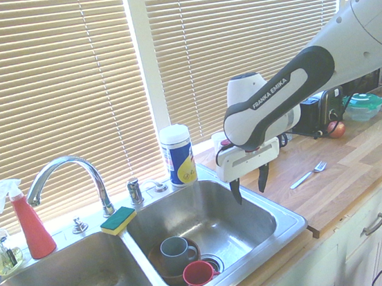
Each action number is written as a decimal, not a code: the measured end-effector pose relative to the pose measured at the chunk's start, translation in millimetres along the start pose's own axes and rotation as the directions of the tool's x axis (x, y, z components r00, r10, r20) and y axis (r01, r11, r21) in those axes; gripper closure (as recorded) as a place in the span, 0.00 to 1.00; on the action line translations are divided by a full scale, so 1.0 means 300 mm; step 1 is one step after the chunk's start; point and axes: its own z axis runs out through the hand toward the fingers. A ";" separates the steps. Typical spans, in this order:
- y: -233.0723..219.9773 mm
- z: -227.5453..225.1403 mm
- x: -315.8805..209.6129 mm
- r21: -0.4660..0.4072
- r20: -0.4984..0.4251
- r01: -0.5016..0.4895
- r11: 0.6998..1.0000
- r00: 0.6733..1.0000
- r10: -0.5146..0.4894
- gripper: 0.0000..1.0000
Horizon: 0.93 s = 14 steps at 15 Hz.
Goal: Put the fork into the sink
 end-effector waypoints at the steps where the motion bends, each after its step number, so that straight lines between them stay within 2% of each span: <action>1: 0.000 0.001 0.000 -0.001 0.001 0.000 1.000 1.000 0.000 0.00; 6: 0.006 -0.011 0.021 0.026 0.014 -0.017 1.000 1.000 0.017 0.00; 9: 0.026 -0.034 0.079 0.035 -0.062 -0.180 0.983 0.981 0.182 0.00; 11: 0.055 -0.059 0.132 0.042 -0.082 -0.301 0.953 0.949 0.304 0.00; 14: 0.163 -0.098 0.267 0.062 -0.099 -0.481 0.875 0.869 0.484 0.00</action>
